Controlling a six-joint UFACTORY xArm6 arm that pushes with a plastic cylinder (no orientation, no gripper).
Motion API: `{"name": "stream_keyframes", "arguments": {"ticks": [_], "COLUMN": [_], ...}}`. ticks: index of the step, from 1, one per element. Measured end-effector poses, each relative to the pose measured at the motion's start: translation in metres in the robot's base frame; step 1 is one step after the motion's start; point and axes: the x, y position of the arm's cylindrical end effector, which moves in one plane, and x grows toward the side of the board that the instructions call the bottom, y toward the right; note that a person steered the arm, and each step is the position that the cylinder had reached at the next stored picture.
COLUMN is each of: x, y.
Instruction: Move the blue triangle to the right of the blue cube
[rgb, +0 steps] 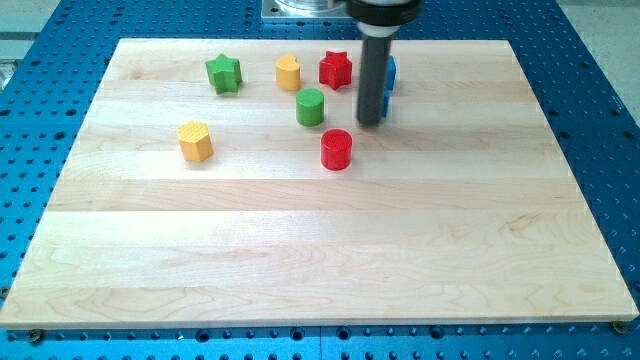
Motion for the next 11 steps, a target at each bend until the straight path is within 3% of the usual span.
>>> {"name": "stream_keyframes", "arguments": {"ticks": [1, 2, 3, 4, 6, 8, 9, 10, 11], "x": [-0.006, 0.009, -0.017, -0.032, -0.02, -0.023, -0.049, -0.042, 0.035], "y": [0.007, -0.059, -0.065, -0.028, 0.06, 0.071, 0.071, 0.071, 0.055]}}
